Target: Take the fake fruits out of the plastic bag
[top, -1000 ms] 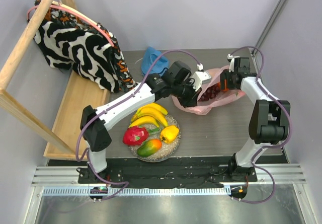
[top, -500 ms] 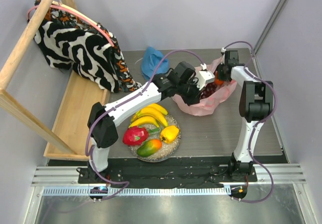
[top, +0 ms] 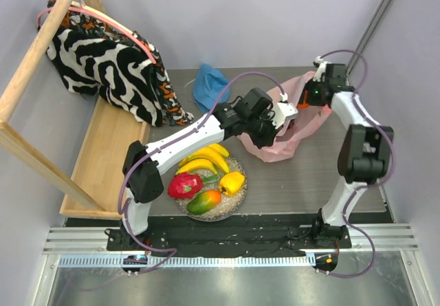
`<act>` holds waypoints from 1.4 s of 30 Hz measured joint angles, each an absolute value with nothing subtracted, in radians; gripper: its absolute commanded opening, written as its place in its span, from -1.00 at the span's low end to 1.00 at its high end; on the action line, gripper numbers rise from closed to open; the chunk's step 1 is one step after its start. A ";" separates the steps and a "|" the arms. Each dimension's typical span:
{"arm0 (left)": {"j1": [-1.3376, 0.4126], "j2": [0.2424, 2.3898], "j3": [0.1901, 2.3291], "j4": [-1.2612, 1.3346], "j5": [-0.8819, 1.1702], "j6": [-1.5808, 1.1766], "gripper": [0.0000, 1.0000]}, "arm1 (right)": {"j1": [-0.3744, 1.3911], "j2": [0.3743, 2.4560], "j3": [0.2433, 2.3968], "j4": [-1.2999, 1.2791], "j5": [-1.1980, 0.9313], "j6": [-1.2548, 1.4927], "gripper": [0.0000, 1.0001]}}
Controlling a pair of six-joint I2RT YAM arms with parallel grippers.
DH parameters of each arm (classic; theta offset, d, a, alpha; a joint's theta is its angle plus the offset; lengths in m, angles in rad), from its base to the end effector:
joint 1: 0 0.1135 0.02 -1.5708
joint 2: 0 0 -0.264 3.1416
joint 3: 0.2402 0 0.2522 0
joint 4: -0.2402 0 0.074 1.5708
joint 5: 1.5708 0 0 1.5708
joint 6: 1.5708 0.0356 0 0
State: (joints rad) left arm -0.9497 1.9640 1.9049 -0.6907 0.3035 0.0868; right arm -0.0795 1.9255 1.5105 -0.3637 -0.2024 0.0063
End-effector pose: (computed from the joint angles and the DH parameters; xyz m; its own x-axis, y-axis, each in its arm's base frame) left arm 0.2522 -0.3707 0.3292 -0.3168 0.5849 -0.7467 0.9343 0.3280 -0.1395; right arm 0.4367 -0.0276 0.2407 -0.7005 0.0620 -0.7109 -0.0604 0.9875 0.1457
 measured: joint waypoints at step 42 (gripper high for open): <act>-0.623 1.521 1.831 -0.744 0.196 0.133 0.69 | 0.101 1.169 1.320 -1.089 -0.825 -0.514 -0.36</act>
